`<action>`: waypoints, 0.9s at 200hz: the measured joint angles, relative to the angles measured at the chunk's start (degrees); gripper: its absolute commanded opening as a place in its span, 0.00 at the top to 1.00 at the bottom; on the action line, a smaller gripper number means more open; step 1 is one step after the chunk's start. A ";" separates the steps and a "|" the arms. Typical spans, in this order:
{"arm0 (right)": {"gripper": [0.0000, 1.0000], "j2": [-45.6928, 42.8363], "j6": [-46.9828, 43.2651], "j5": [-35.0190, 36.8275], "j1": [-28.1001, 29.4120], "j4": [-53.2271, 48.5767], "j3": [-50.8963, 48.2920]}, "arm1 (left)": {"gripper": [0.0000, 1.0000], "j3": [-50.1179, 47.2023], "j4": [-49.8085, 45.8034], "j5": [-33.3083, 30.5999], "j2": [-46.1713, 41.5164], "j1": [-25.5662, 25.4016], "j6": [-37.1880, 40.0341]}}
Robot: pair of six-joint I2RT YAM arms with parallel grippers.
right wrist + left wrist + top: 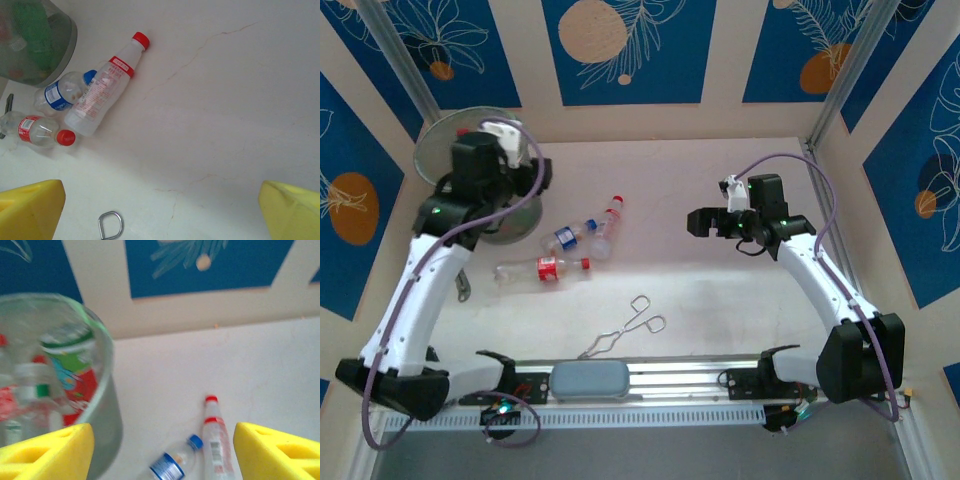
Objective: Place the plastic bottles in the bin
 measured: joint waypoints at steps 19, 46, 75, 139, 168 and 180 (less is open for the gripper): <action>0.01 0.00 0.02 0.13 0.07 -0.76 0.00 | 0.26 -1.14 1.11 -0.61 6.51 -4.37 -1.11; 0.01 -0.35 0.04 0.61 0.07 -1.62 0.00 | 0.26 -1.62 3.32 0.07 19.12 -8.48 -2.97; 0.01 -1.60 0.20 1.22 0.07 -2.23 -0.02 | 0.22 0.74 5.57 0.76 30.38 -11.04 -3.98; 0.01 -3.61 0.22 1.46 0.22 -2.62 -0.35 | 0.11 18.82 5.55 0.02 52.68 -11.61 -4.39; 0.01 -4.83 0.22 1.70 0.22 -2.93 -1.36 | 0.14 22.88 3.93 0.02 57.66 -11.45 -4.46; 0.01 -5.05 0.22 1.77 0.20 -3.06 -1.66 | 0.18 23.34 3.37 0.04 58.64 -11.26 -4.59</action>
